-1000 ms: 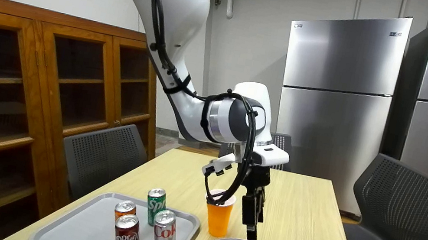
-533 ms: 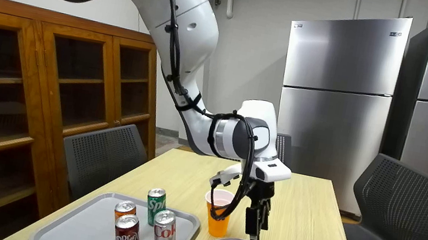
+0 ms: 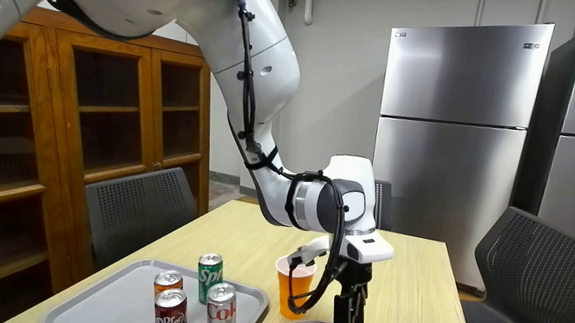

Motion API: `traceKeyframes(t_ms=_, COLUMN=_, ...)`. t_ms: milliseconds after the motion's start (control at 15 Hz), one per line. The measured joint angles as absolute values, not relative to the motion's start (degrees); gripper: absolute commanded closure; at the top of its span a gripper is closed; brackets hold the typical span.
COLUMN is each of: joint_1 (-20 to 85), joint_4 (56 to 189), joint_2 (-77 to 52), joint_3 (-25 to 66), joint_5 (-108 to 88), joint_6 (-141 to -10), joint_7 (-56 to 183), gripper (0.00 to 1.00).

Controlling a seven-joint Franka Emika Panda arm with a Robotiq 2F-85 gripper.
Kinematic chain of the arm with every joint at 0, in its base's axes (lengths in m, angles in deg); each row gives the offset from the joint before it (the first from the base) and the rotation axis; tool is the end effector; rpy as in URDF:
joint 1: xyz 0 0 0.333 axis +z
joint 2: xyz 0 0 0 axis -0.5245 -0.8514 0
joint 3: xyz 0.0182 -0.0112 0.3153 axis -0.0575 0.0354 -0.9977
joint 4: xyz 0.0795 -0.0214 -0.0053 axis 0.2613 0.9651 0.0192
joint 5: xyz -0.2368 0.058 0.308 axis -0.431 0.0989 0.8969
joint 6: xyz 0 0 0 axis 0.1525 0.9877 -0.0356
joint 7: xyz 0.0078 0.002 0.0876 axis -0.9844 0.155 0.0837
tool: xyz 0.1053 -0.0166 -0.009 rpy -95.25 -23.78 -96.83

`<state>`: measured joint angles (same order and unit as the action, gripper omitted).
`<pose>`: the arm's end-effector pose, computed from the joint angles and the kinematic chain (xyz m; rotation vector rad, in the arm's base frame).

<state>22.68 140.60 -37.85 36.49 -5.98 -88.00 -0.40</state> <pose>0.5342 -0.2936 0.1214 1.9869 -2.1337 0.0390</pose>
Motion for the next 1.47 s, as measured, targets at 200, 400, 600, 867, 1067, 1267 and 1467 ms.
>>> traceKeyframes(t_ms=200, joint_1=22.7, joint_4=140.0, joint_2=-39.3, joint_3=36.9, joint_5=-6.0, joint_6=-88.0, joint_7=-0.4, gripper=0.00)
traceKeyframes(t_ms=400, joint_1=22.7, joint_4=140.0, joint_2=-40.2, joint_3=37.1, joint_5=-6.0, joint_6=-88.0, joint_7=-0.4, gripper=0.00)
traceKeyframes(t_ms=600, joint_1=22.8, joint_4=140.0, joint_2=-40.9, joint_3=37.2, joint_5=-6.0, joint_6=-88.0, joint_7=-0.4, gripper=0.00)
traceKeyframes(t_ms=867, joint_1=22.8, joint_4=140.0, joint_2=-41.5, joint_3=37.4, joint_5=-6.0, joint_6=-88.0, joint_7=-0.4, gripper=0.00)
traceKeyframes(t_ms=1067, joint_1=22.8, joint_4=140.0, joint_2=-41.8, joint_3=37.4, joint_5=-6.0, joint_6=-88.0, joint_7=-0.4, gripper=0.00)
traceKeyframes(t_ms=1267, joint_1=22.9, joint_4=140.0, joint_2=-42.1, joint_3=37.4, joint_5=-6.0, joint_6=-88.0, joint_7=-0.4, gripper=0.00)
traceKeyframes(t_ms=1467, joint_1=22.9, joint_4=140.0, joint_2=-42.1, joint_3=37.4, joint_5=-6.0, joint_6=-88.0, joint_7=-0.4, gripper=0.00)
